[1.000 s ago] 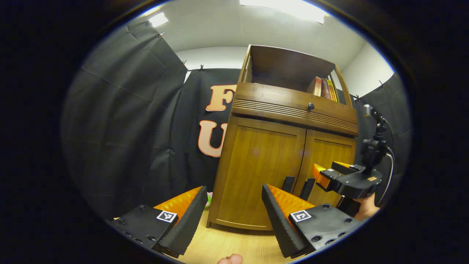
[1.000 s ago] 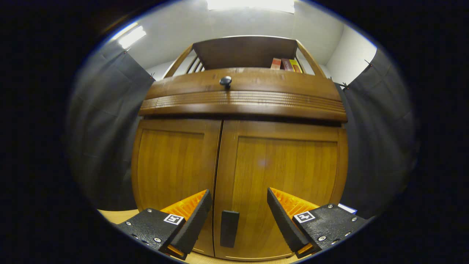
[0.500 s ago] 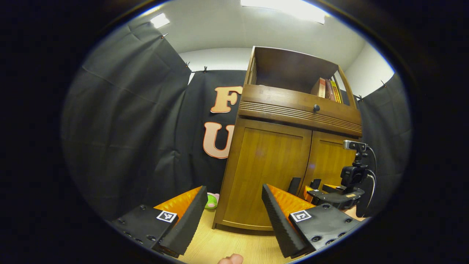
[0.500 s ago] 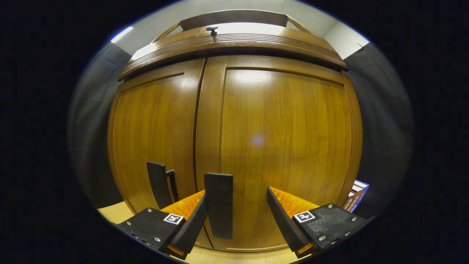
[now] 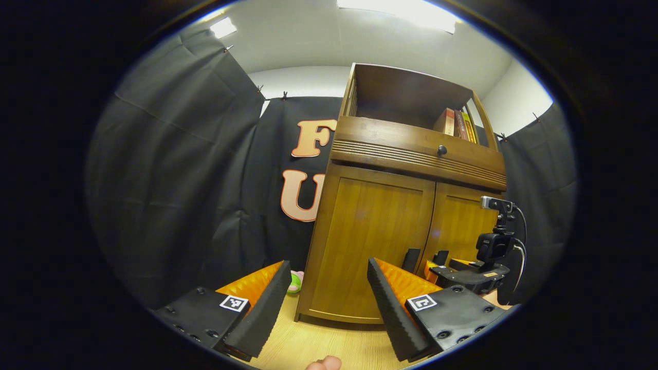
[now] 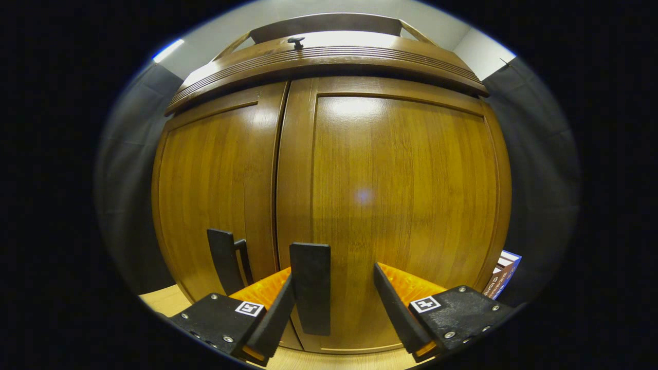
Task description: Open the right door of the double-door shoe cabinet with the right hand, and open the left door with the left hand.
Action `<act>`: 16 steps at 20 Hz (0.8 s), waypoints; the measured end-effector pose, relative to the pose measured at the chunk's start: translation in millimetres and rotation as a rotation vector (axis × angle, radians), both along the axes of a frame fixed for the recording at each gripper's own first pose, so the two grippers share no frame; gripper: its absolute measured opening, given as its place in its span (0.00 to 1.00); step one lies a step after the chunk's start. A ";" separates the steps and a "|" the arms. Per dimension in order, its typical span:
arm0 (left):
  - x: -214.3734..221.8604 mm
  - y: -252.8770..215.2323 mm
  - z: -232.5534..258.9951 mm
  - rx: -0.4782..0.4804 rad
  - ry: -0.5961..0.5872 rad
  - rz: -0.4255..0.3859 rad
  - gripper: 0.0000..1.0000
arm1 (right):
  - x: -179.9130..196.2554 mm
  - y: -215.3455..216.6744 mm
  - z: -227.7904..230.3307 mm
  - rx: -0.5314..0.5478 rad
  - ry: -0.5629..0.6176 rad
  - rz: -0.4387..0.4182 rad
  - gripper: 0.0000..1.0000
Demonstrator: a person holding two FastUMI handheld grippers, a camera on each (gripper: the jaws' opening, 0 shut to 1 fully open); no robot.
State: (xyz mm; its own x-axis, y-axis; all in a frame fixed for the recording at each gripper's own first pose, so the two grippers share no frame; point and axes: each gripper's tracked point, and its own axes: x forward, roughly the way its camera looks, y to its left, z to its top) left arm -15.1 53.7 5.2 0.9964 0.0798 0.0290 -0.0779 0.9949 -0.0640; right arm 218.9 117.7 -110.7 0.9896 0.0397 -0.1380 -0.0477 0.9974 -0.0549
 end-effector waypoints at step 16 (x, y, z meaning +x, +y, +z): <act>-3.8 -7.9 -1.3 -0.009 0.041 -0.061 0.95 | -5.3 20.1 -13.6 0.013 0.038 0.060 0.29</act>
State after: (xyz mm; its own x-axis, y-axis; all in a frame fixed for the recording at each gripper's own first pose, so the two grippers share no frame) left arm -18.9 45.8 3.9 0.9997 0.0192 -0.0125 -0.0200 0.9973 -0.0713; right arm 213.6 137.7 -124.3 0.9796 0.1004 -0.1742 -0.1087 0.9933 -0.0388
